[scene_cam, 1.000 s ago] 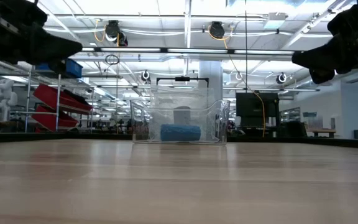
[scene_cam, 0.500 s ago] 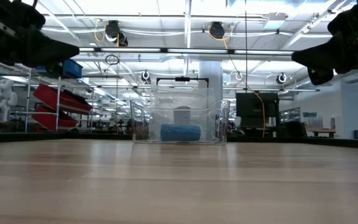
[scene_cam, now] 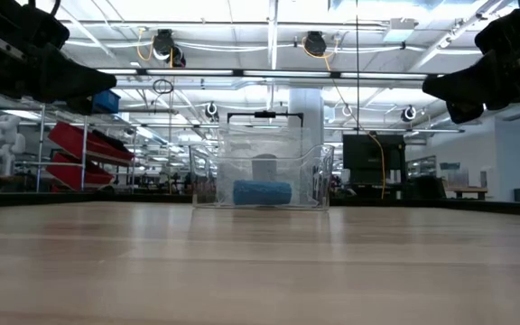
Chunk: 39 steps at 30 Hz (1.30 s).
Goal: Roll bandage
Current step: Return to Home Position
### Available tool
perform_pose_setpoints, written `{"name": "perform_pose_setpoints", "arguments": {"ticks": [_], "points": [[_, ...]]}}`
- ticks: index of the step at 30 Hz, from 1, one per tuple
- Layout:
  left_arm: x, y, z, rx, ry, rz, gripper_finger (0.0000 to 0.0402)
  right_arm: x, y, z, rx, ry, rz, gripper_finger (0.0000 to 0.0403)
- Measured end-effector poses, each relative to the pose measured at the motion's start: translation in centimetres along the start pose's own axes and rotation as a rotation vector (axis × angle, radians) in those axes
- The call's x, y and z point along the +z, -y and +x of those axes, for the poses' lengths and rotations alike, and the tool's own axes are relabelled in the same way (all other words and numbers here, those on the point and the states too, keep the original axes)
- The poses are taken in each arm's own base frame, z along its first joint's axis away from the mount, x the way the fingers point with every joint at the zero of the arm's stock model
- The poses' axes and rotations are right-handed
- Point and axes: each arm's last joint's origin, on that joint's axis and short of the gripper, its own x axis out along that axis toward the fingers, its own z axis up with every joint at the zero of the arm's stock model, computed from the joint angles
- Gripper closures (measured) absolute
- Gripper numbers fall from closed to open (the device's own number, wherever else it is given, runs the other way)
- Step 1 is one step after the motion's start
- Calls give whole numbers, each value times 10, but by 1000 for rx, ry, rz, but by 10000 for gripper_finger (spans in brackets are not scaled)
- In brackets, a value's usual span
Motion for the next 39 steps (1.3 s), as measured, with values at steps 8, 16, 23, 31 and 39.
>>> {"name": "perform_pose_setpoints", "arguments": {"ticks": [8,16,23,31,39], "points": [[0,0,0,4,0,1,383,0,0,0,0,0,-7,403],[2,-2,0,79,18,-26,377,0,0,0,1,0,60,403],[8,-20,-8,774,50,75,376,0,0,0,1,0,60,403],[7,-22,-10,870,38,76,376,0,0,0,1,0,60,403],[7,-22,-10,870,39,75,375,0,0,0,1,0,60,403]]}}
